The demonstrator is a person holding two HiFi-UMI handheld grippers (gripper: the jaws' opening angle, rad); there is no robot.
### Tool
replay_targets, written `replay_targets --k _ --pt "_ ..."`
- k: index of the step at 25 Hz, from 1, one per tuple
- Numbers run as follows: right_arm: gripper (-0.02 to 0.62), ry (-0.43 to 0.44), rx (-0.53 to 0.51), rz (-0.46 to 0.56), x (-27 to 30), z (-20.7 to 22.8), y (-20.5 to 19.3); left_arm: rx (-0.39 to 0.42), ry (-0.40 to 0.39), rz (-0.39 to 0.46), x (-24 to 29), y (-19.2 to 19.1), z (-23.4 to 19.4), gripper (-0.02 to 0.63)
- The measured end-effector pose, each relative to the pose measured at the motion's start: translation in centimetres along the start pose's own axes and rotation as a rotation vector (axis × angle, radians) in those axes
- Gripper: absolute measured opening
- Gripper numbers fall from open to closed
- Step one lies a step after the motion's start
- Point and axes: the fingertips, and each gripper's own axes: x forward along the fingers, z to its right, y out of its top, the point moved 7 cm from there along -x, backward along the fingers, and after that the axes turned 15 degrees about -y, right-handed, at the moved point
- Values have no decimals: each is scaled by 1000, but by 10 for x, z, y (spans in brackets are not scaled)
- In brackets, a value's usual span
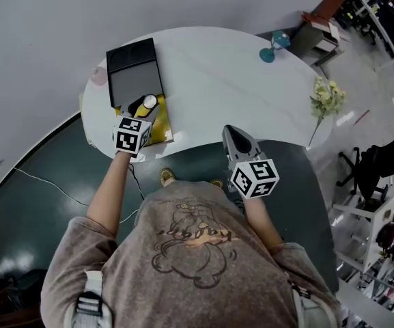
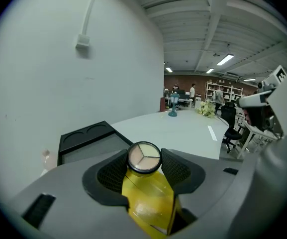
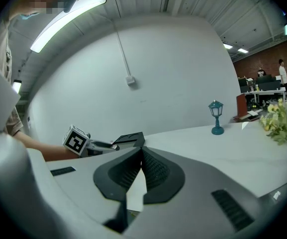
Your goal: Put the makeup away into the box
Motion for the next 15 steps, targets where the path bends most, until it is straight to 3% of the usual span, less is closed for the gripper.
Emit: replay_targets --k 15 --pt "3 -118 16 -4 -11 31 -4 -33 -48 -195 61 -48 -19 233"
